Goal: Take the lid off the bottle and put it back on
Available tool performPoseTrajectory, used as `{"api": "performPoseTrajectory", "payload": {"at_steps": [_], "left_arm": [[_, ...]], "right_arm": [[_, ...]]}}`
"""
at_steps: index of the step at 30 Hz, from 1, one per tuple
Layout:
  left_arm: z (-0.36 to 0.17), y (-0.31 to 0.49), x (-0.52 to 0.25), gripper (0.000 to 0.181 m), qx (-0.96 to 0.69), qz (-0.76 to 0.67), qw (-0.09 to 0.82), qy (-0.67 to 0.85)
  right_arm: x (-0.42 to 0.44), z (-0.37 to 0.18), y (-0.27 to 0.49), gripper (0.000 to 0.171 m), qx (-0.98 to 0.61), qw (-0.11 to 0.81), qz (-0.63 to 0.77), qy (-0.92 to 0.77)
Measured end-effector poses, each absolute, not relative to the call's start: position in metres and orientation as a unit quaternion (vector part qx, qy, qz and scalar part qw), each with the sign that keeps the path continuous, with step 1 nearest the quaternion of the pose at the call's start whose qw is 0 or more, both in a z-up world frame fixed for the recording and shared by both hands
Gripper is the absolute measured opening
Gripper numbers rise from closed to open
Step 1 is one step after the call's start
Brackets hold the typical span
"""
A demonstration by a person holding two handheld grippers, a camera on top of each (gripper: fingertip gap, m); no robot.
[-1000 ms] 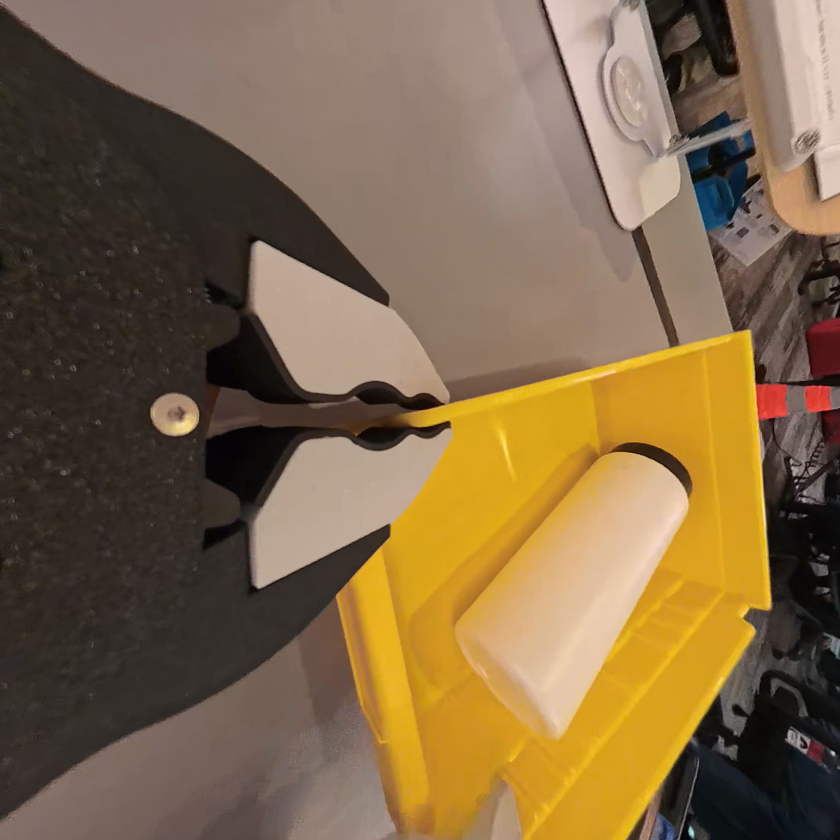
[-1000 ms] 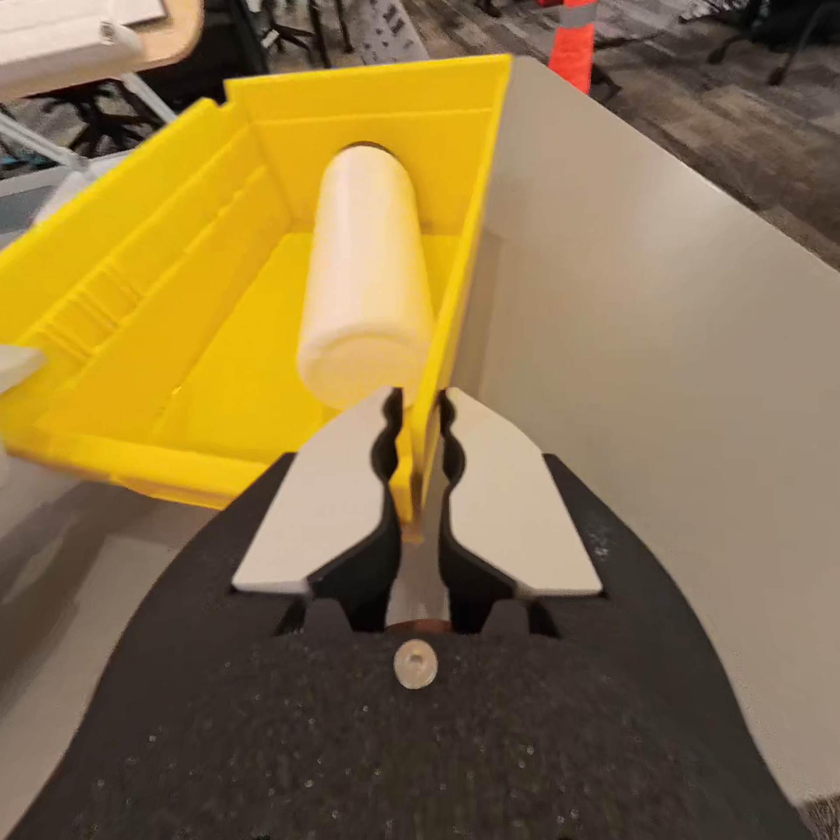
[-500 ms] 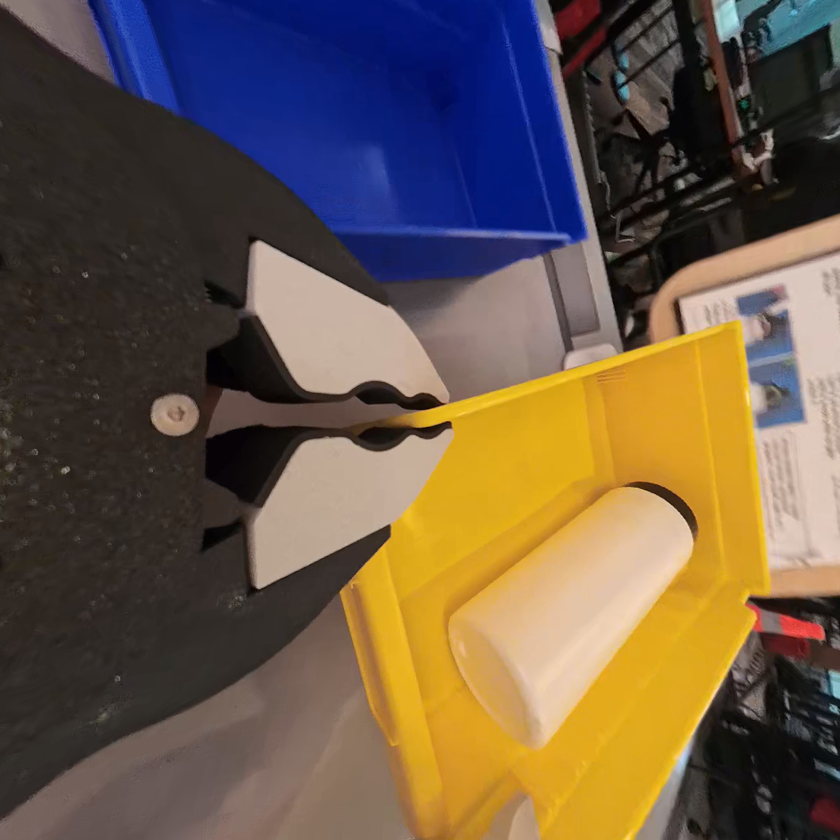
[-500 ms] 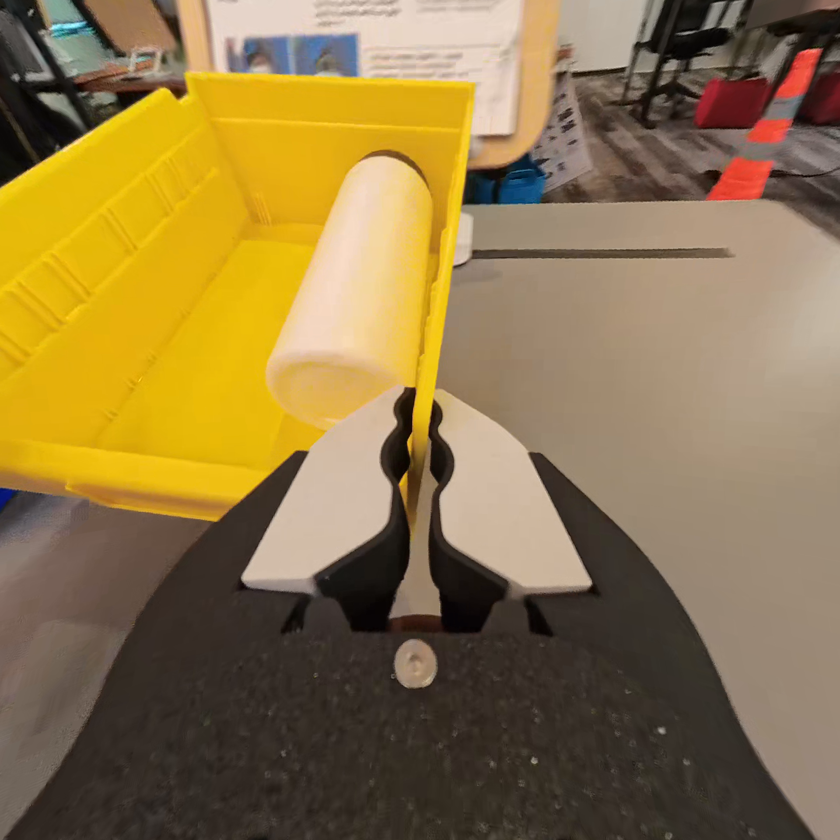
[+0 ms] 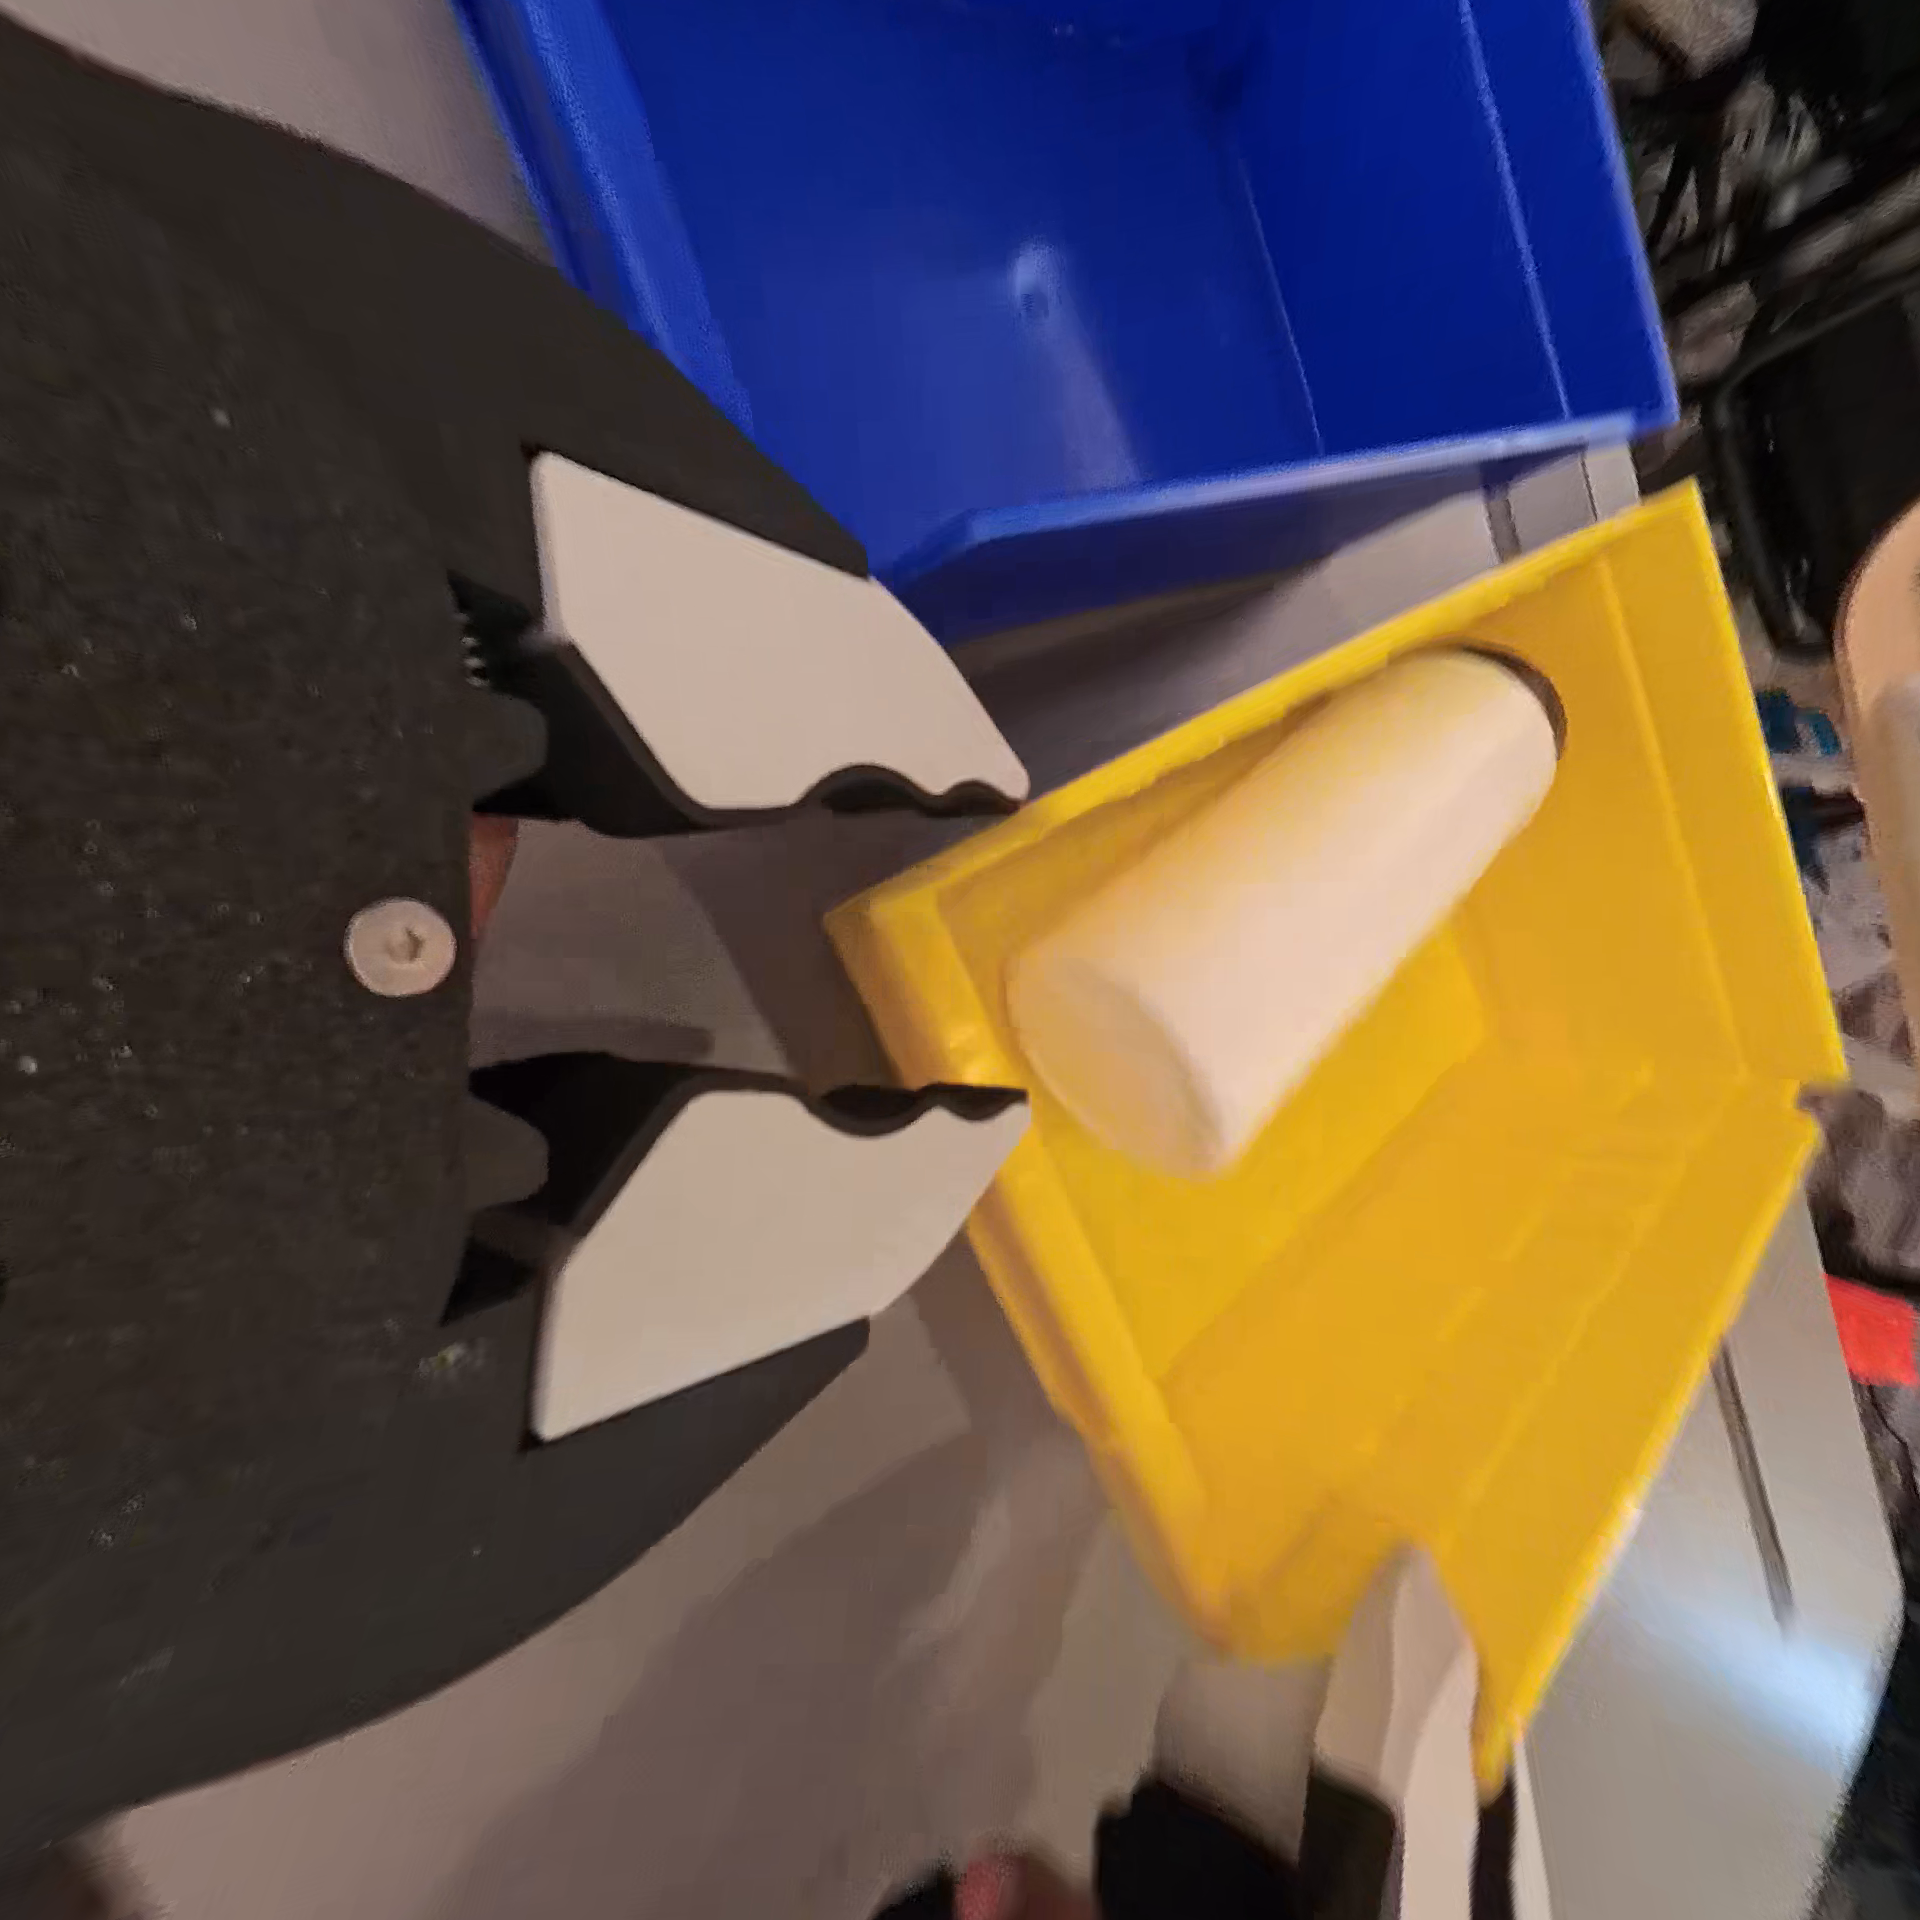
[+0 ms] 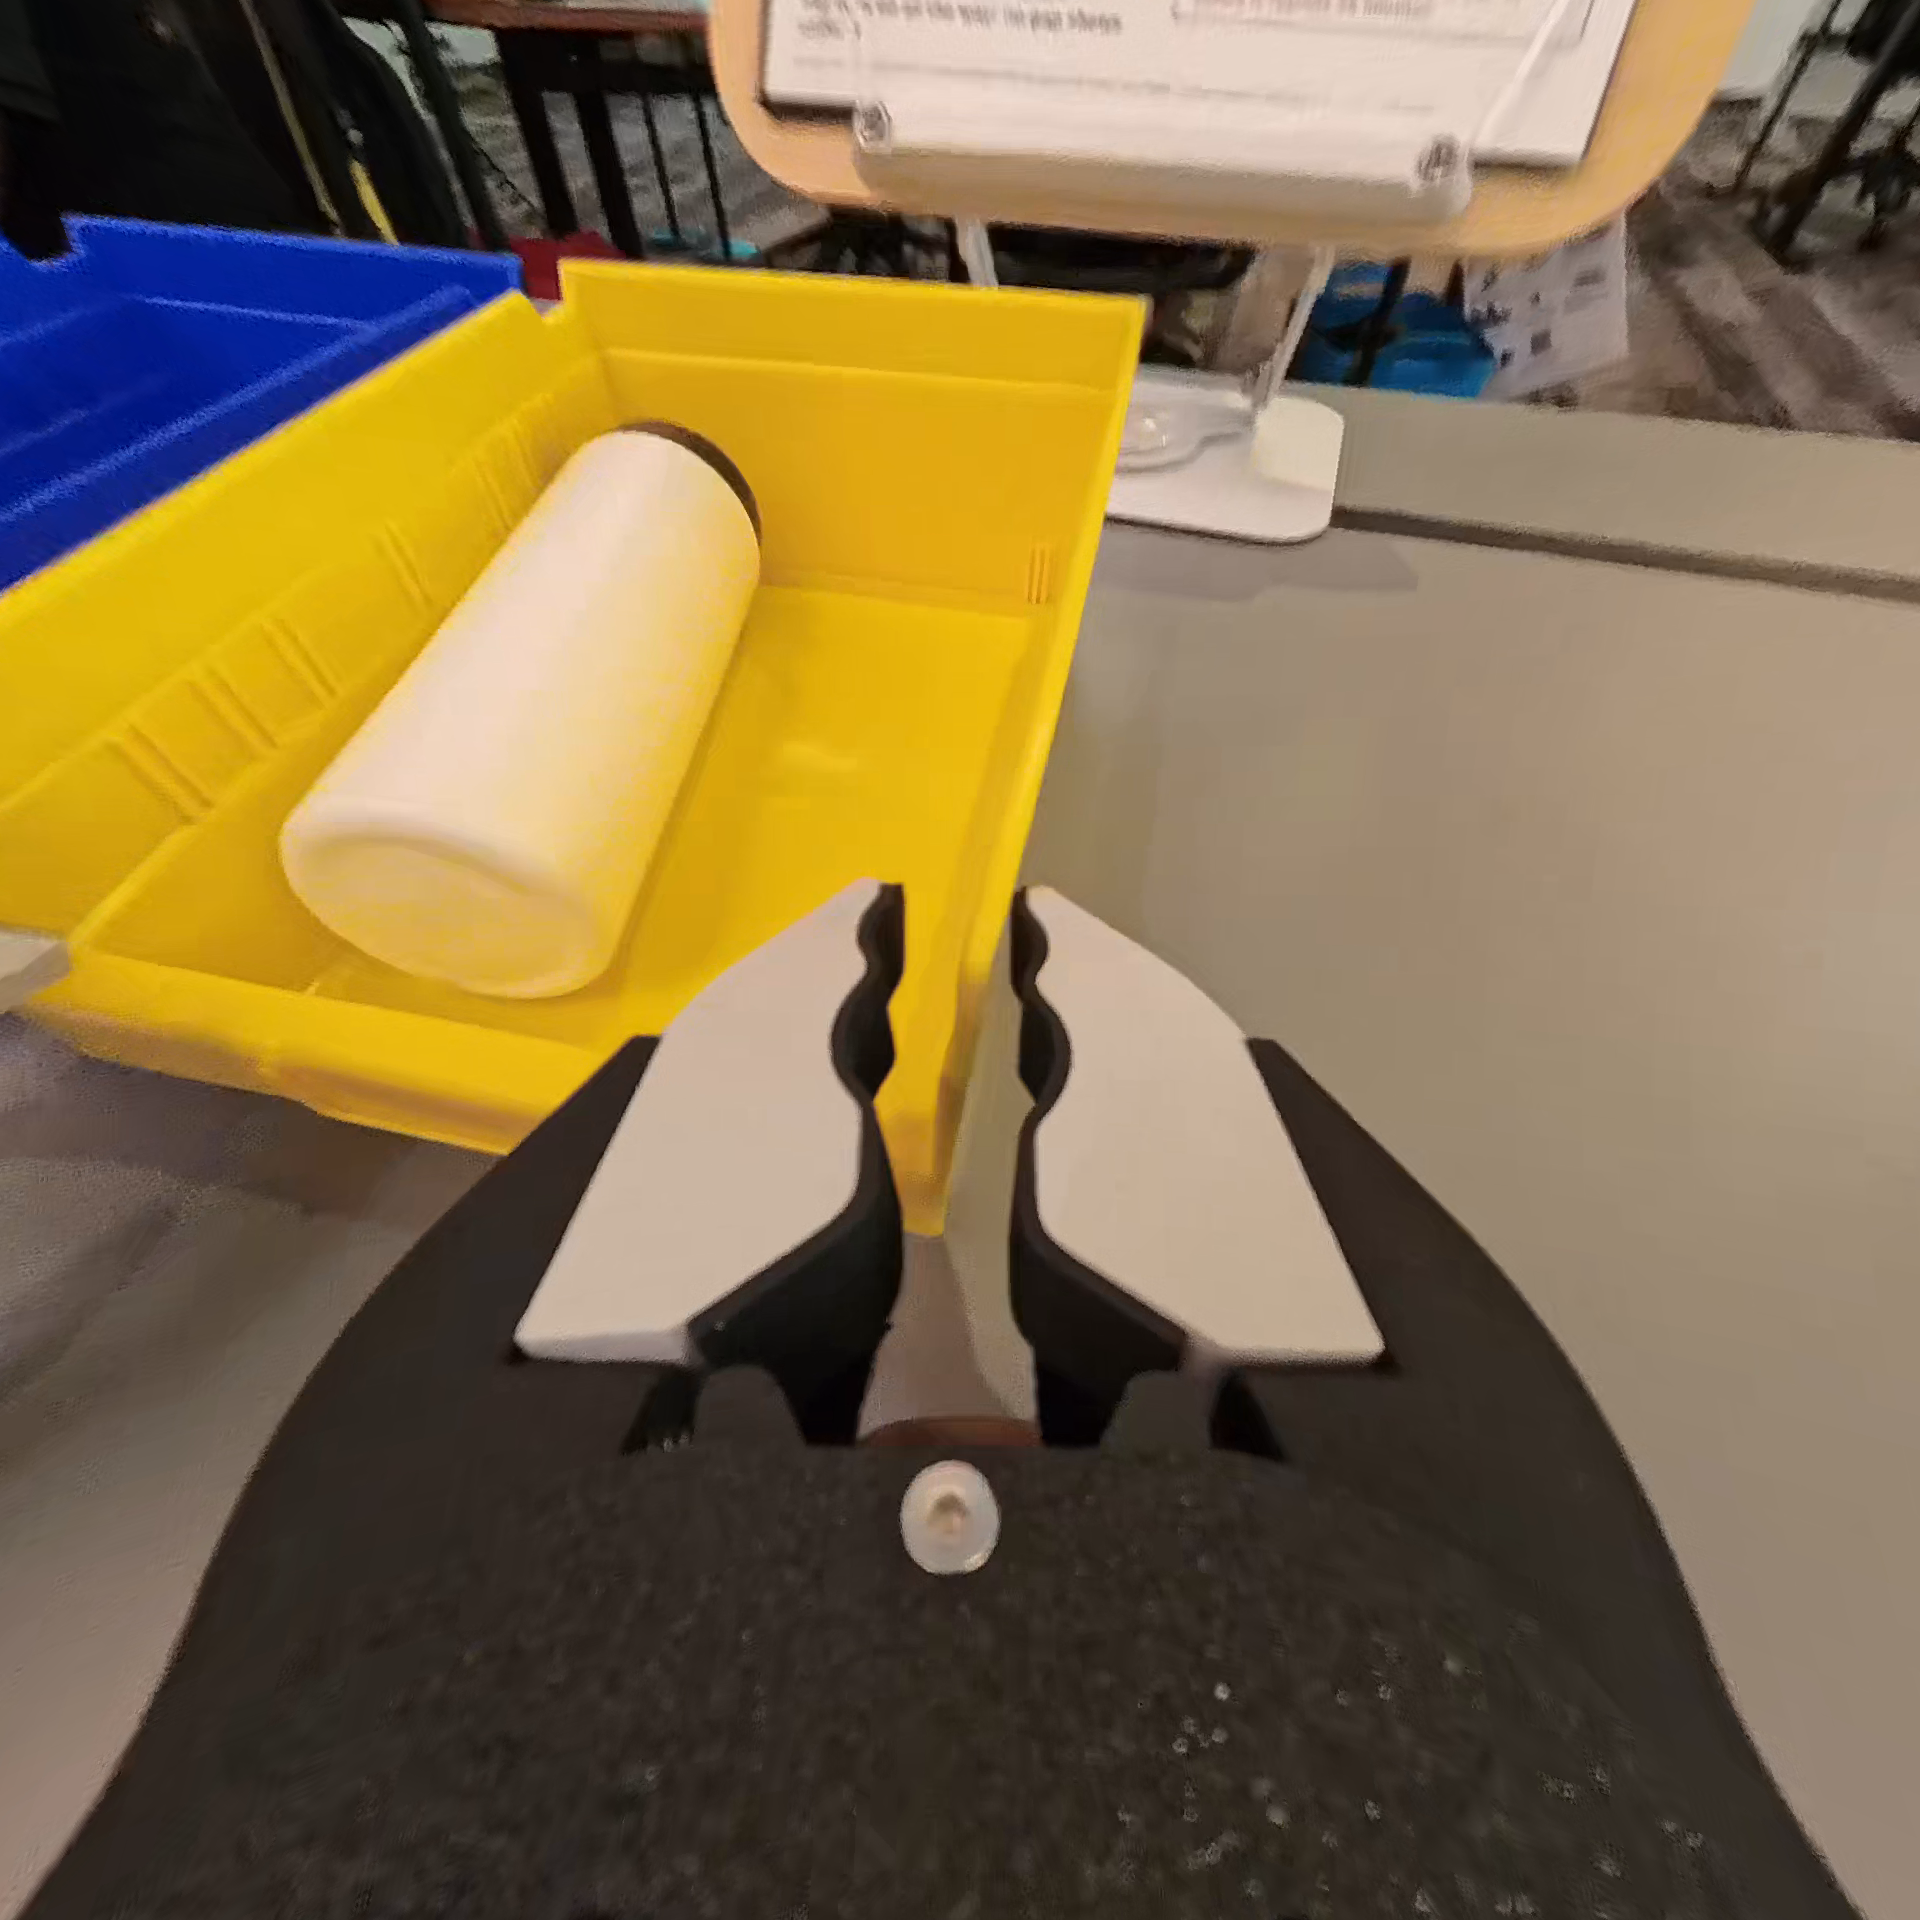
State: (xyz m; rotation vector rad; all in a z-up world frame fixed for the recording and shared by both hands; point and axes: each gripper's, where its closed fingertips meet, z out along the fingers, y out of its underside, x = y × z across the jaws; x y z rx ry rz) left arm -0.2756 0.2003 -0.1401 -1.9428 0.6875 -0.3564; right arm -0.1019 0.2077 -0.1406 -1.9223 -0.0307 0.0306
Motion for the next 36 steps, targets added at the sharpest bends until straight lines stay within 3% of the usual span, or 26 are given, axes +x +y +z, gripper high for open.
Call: {"api": "performPoseTrajectory", "payload": {"at_steps": [4, 7, 9, 11, 13, 18, 21, 25, 28, 32, 36], "left_arm": [[-0.107, 0.167, -0.299, 0.060, -0.782, -0.248, 0.520, 0.239], [-0.096, 0.193, -0.387, 0.057, -0.792, -0.190, 0.567, 0.123], [-0.111, 0.217, -0.456, 0.059, -0.821, -0.148, 0.549, 0.050], [-0.132, 0.236, -0.510, 0.076, -0.854, -0.130, 0.504, 0.003], [-0.140, 0.249, -0.531, 0.081, -0.857, -0.160, 0.490, -0.011], [-0.149, 0.293, -0.544, 0.063, -0.857, -0.124, 0.500, 0.028], [-0.152, 0.301, -0.527, 0.005, -0.846, -0.167, 0.502, 0.058], [-0.153, 0.283, -0.524, 0.003, -0.855, -0.120, 0.499, 0.077], [-0.153, 0.249, -0.531, 0.002, -0.864, -0.100, 0.492, 0.045], [-0.154, 0.195, -0.534, 0.003, -0.868, -0.076, 0.489, 0.043], [-0.154, 0.156, -0.532, 0.004, -0.865, -0.085, 0.493, 0.042]], "right_arm": [[-0.097, -0.116, 0.189, 0.050, -0.799, 0.597, 0.009, -0.080], [-0.097, -0.102, 0.177, 0.053, -0.772, 0.624, 0.018, -0.116], [-0.099, -0.099, 0.173, 0.053, -0.764, 0.632, 0.021, -0.129], [-0.106, -0.097, 0.170, 0.052, -0.757, 0.638, 0.027, -0.139], [-0.121, -0.092, 0.165, 0.051, -0.741, 0.652, 0.039, -0.155], [-0.187, -0.097, 0.143, 0.053, -0.729, 0.637, 0.085, -0.234], [-0.230, -0.117, 0.127, 0.053, -0.741, 0.601, 0.107, -0.278], [-0.286, -0.146, 0.121, 0.058, -0.772, 0.546, 0.145, -0.292], [-0.319, -0.166, 0.131, 0.071, -0.809, 0.506, 0.138, -0.266], [-0.348, -0.172, 0.148, 0.075, -0.825, 0.506, 0.115, -0.223], [-0.364, -0.168, 0.158, 0.064, -0.829, 0.514, 0.137, -0.174]]}}
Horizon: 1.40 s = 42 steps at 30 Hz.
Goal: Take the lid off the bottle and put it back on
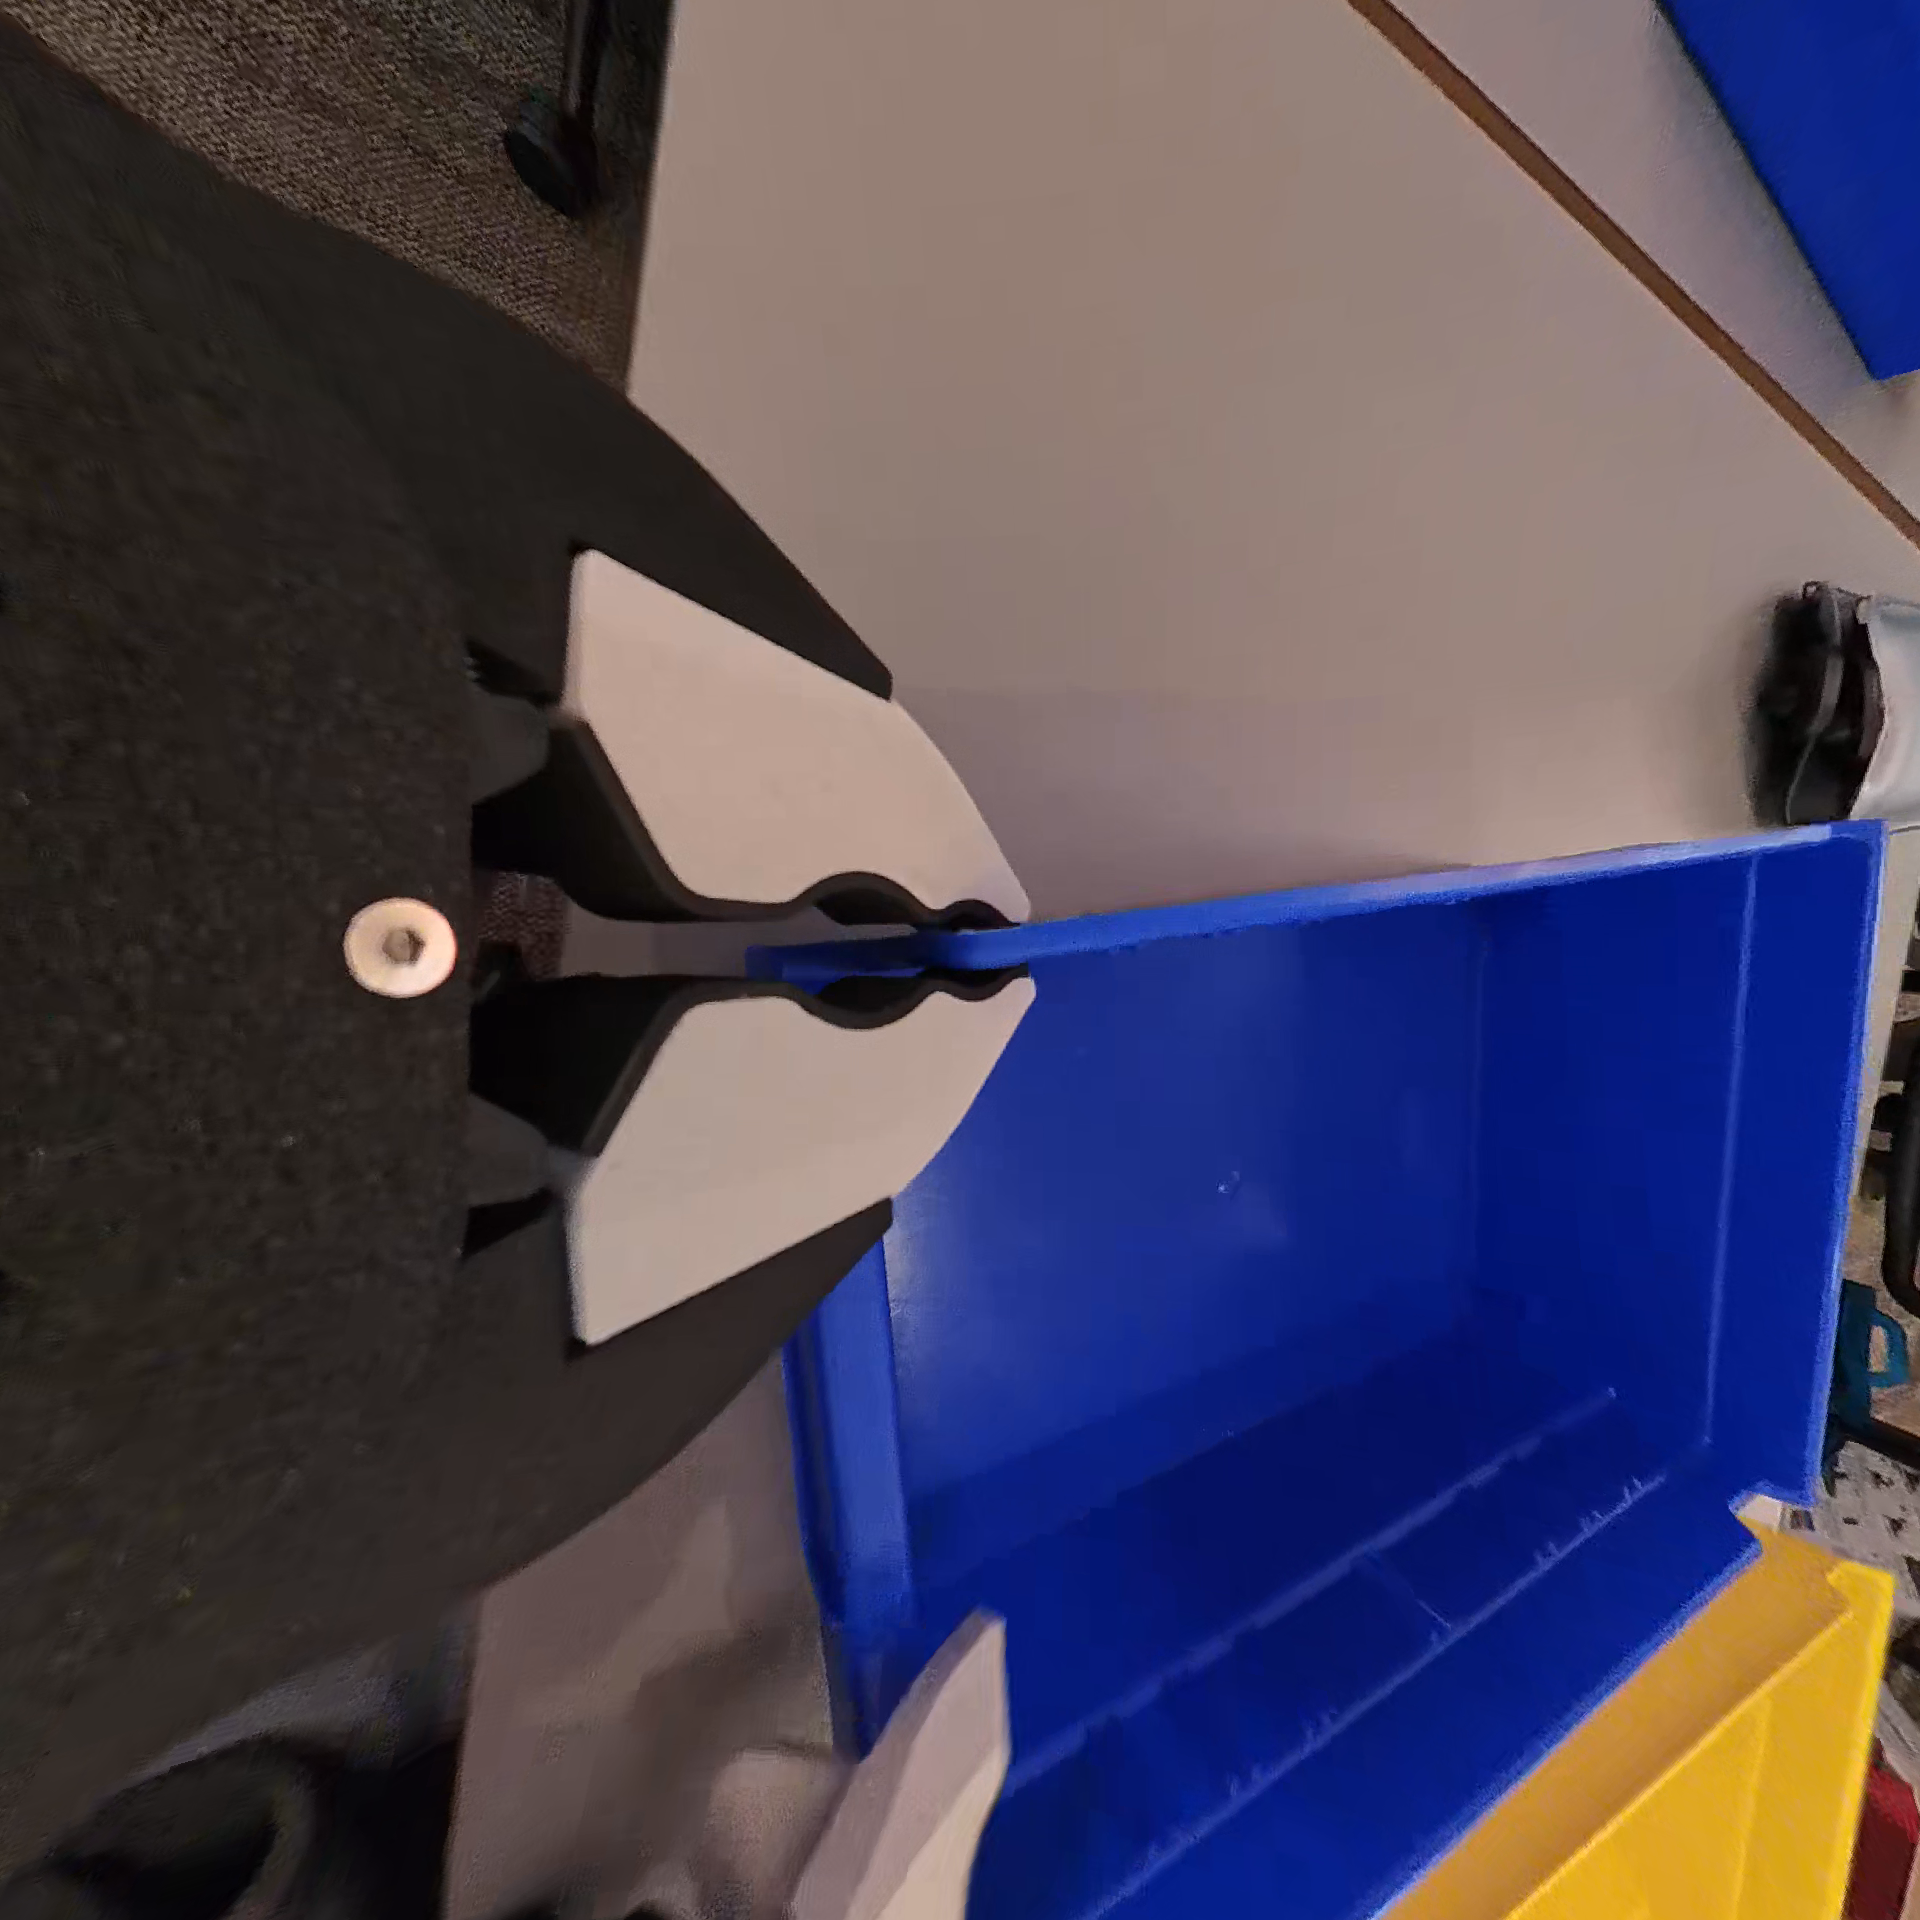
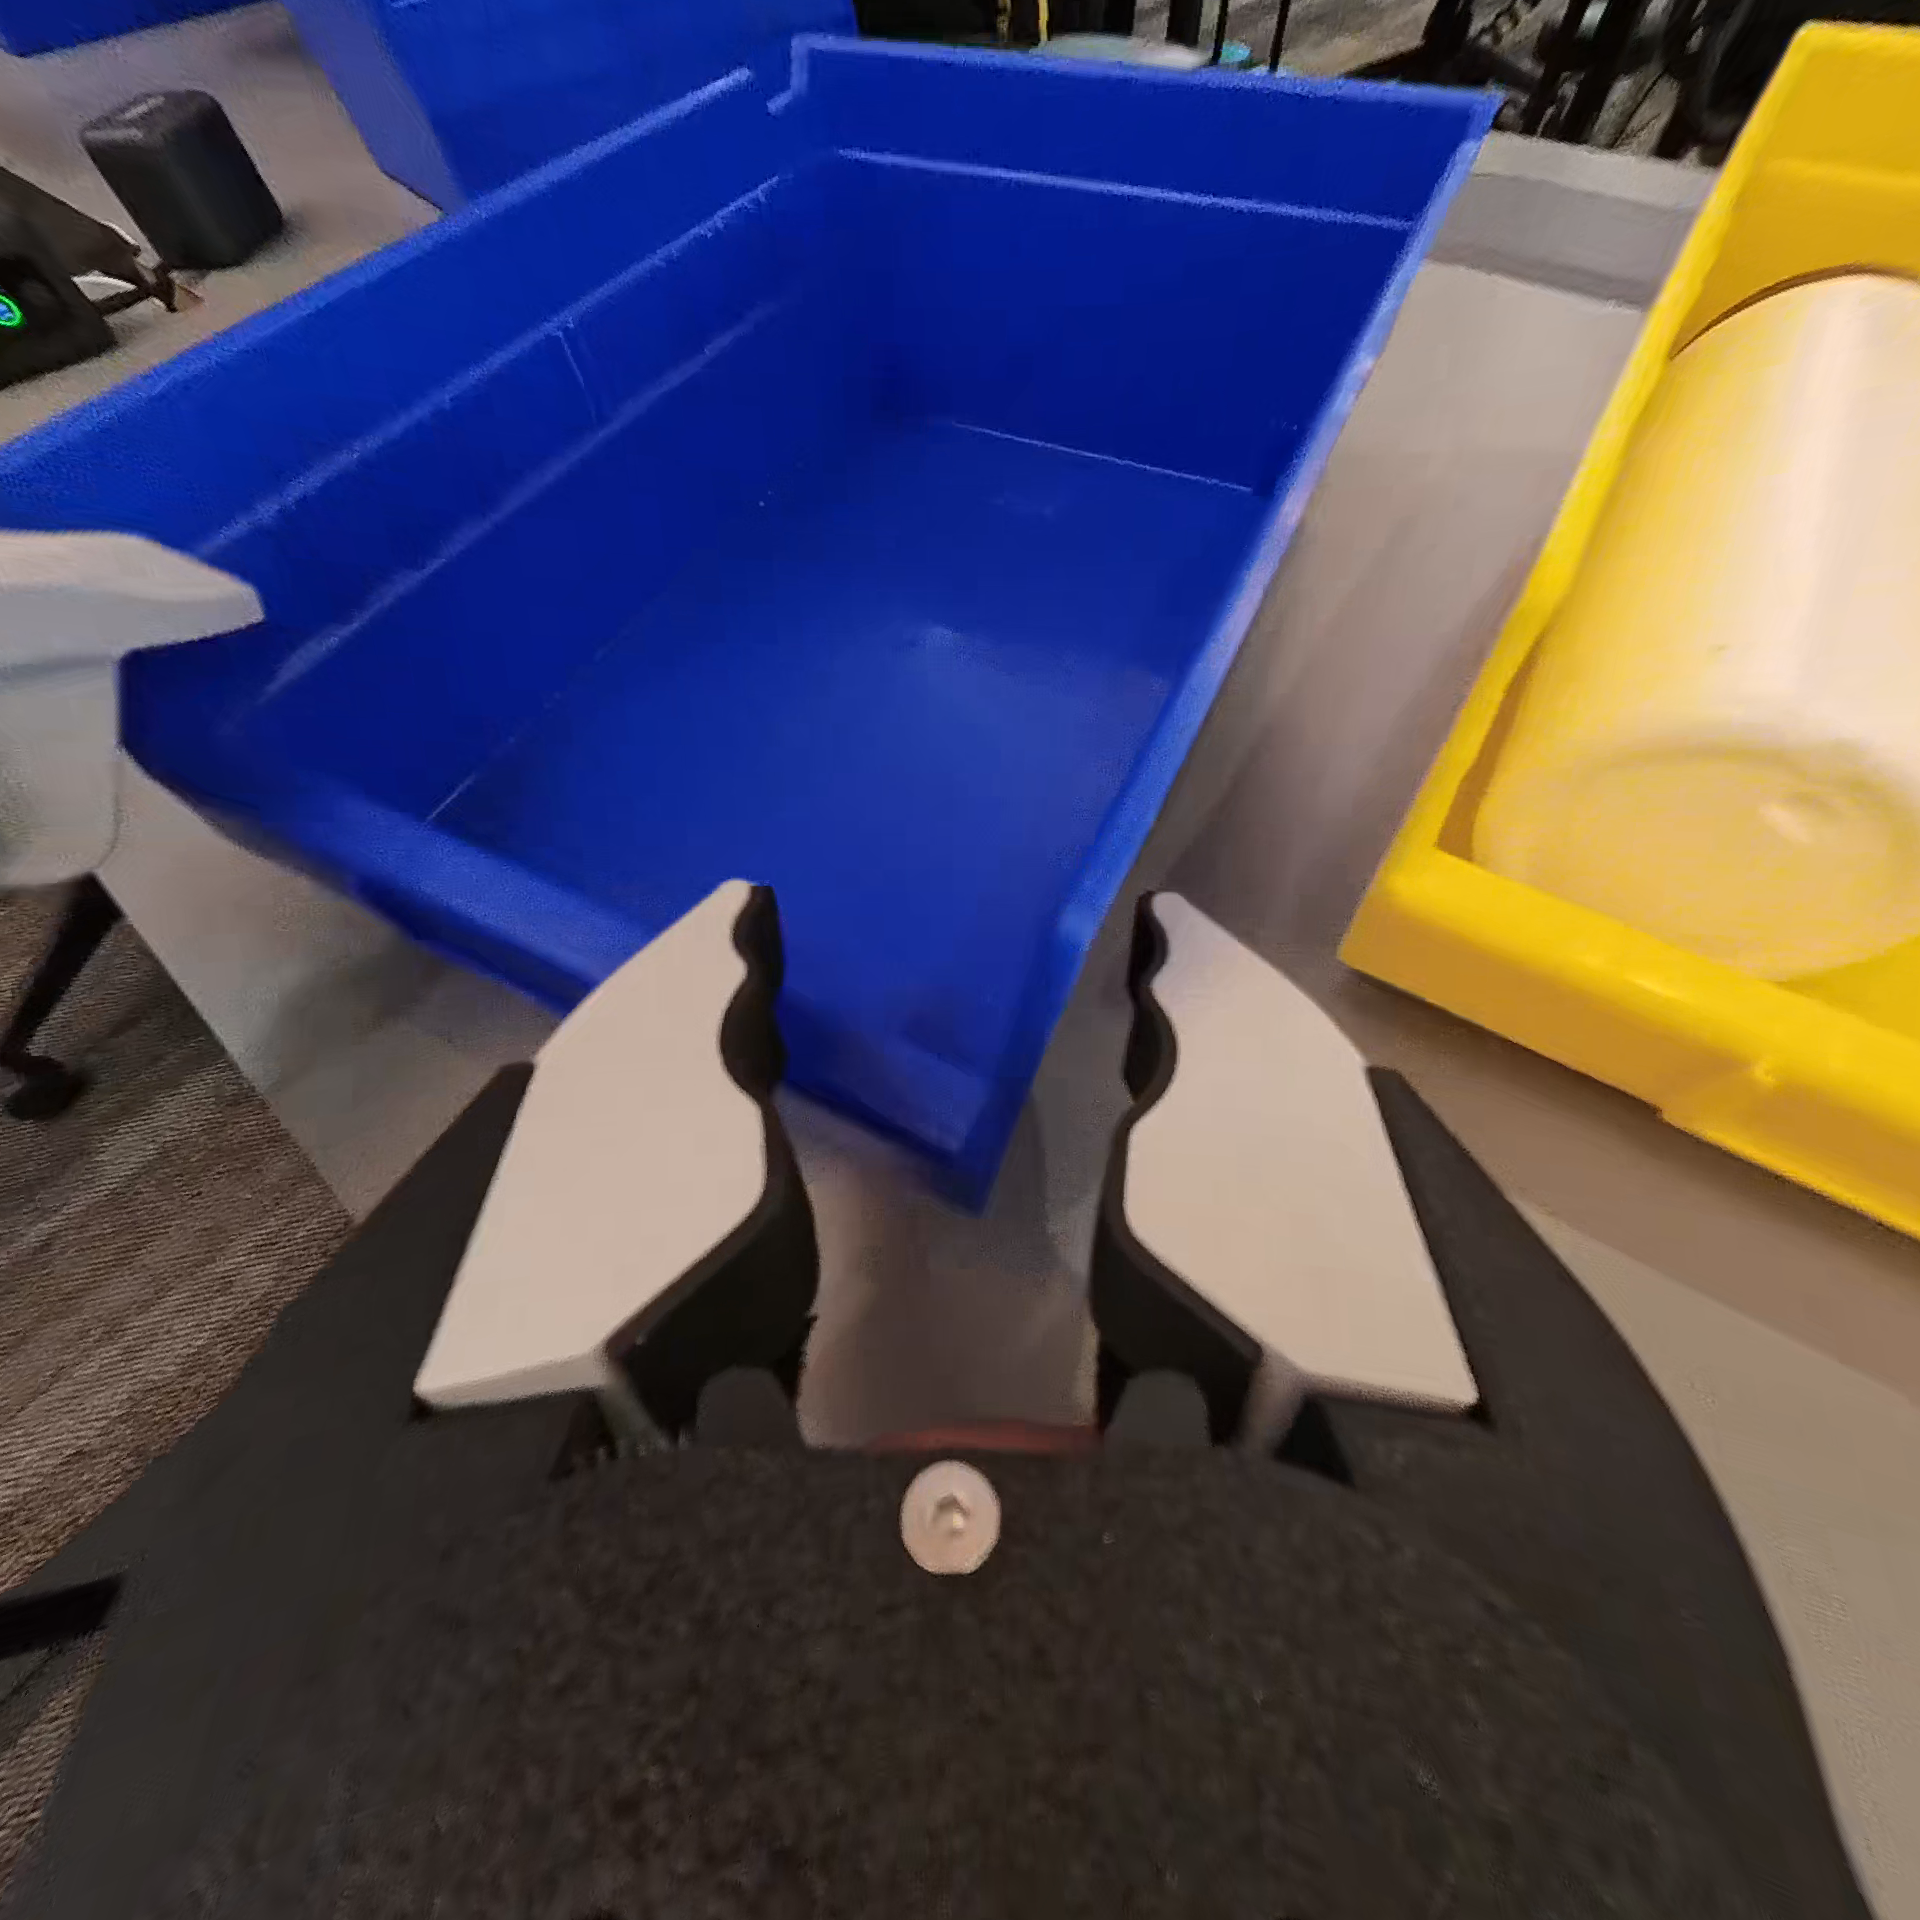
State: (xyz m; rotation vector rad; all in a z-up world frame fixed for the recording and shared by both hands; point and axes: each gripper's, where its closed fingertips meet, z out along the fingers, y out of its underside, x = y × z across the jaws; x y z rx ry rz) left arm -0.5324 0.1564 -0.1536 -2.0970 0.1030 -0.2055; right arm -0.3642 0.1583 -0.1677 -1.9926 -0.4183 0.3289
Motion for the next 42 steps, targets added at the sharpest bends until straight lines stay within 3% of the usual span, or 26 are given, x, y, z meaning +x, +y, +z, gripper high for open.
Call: {"api": "performPoseTrajectory", "payload": {"at_steps": [4, 6, 12, 17, 23, 27, 31, 36, 42], "left_arm": [[-0.153, 0.141, -0.535, 0.005, -0.861, -0.077, 0.500, 0.045], [-0.148, 0.135, -0.535, 0.005, -0.856, -0.078, 0.508, 0.047], [-0.100, 0.113, -0.530, 0.005, -0.823, -0.010, 0.566, 0.056], [-0.026, 0.108, -0.499, 0.005, -0.766, -0.023, 0.639, 0.058], [0.054, 0.127, -0.387, 0.006, -0.711, -0.071, 0.685, 0.143], [0.077, 0.142, -0.281, 0.006, -0.687, -0.096, 0.691, 0.204], [0.052, 0.160, -0.161, 0.006, -0.693, -0.107, 0.665, 0.257], [-0.021, 0.170, -0.025, 0.006, -0.739, -0.151, 0.585, 0.297], [-0.103, 0.163, 0.065, 0.006, -0.779, -0.169, 0.513, 0.319]], "right_arm": [[-0.364, -0.167, 0.158, 0.046, -0.836, 0.504, 0.155, -0.153], [-0.352, -0.157, 0.161, 0.012, -0.838, 0.510, 0.151, -0.121], [-0.346, -0.120, 0.158, 0.004, -0.817, 0.547, 0.127, -0.130], [-0.319, -0.038, 0.147, 0.004, -0.758, 0.631, 0.095, -0.135], [-0.210, 0.058, 0.134, 0.004, -0.706, 0.703, 0.030, -0.081], [-0.106, 0.080, 0.122, 0.004, -0.702, 0.712, -0.012, -0.015], [0.011, 0.052, 0.124, 0.004, -0.727, 0.683, -0.058, 0.031], [0.146, -0.025, 0.118, 0.003, -0.795, 0.596, -0.063, 0.090], [0.240, -0.112, 0.099, 0.004, -0.839, 0.527, -0.061, 0.123]]}}
